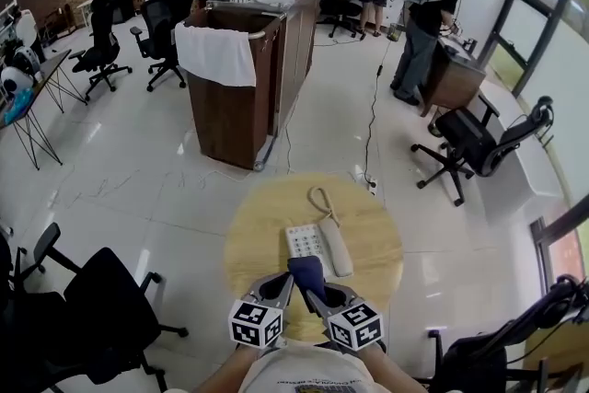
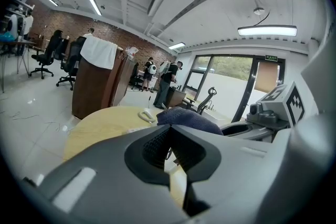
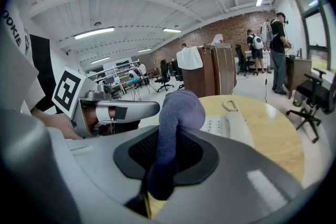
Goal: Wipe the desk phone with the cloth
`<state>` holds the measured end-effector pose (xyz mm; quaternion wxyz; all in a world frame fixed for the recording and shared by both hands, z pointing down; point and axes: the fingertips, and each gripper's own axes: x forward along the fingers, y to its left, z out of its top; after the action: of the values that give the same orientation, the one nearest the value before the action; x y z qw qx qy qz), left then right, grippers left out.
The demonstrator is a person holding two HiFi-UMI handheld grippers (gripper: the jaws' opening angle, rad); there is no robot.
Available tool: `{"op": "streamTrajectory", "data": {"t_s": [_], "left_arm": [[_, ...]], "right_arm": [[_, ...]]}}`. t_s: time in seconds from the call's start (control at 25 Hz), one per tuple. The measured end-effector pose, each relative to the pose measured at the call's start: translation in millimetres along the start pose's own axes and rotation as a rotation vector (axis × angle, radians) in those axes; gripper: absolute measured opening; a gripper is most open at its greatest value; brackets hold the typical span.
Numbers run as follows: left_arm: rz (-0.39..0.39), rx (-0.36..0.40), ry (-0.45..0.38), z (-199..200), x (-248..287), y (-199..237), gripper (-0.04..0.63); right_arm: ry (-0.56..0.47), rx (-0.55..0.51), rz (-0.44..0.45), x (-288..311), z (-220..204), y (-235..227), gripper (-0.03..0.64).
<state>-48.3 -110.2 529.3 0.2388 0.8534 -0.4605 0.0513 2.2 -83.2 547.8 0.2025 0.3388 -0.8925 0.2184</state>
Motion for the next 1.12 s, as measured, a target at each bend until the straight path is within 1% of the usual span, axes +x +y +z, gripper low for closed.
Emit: {"op": "streamTrajectory", "data": {"t_s": [0.2,0.36,0.52,0.72,0.84,0.96,1.12], "left_arm": [[-0.02,-0.003,-0.009,1,1,-2,-0.008],[-0.02,-0.014,-0.016,-3,0,-4,-0.008],[-0.014,-0.017,-0.033,-1,2,-7,-0.008],[-0.007,-0.033,-0.053,5,4,-6,-0.008],[0.008,-0.036,-0.049,3,2,-1,-0.008],[0.041,-0.043,-0.056,4,-4,7,-0.008],[0.087,-0.061,-0.079,5,-18,19,-0.008]], "right_arm": [[0.014,-0.08,-0.014,15,12,-10,0.066],[0.031,-0.137,-0.043,28,27,-36,0.066],[0.062,-0.21,-0.042,40,50,-59,0.066],[0.159,-0.347,-0.038,73,75,-87,0.066],[0.227,-0.436,-0.014,98,76,-95,0.066],[0.272,-0.486,0.012,122,74,-102,0.066],[0.347,-0.581,-0.017,142,67,-117,0.066]]}}
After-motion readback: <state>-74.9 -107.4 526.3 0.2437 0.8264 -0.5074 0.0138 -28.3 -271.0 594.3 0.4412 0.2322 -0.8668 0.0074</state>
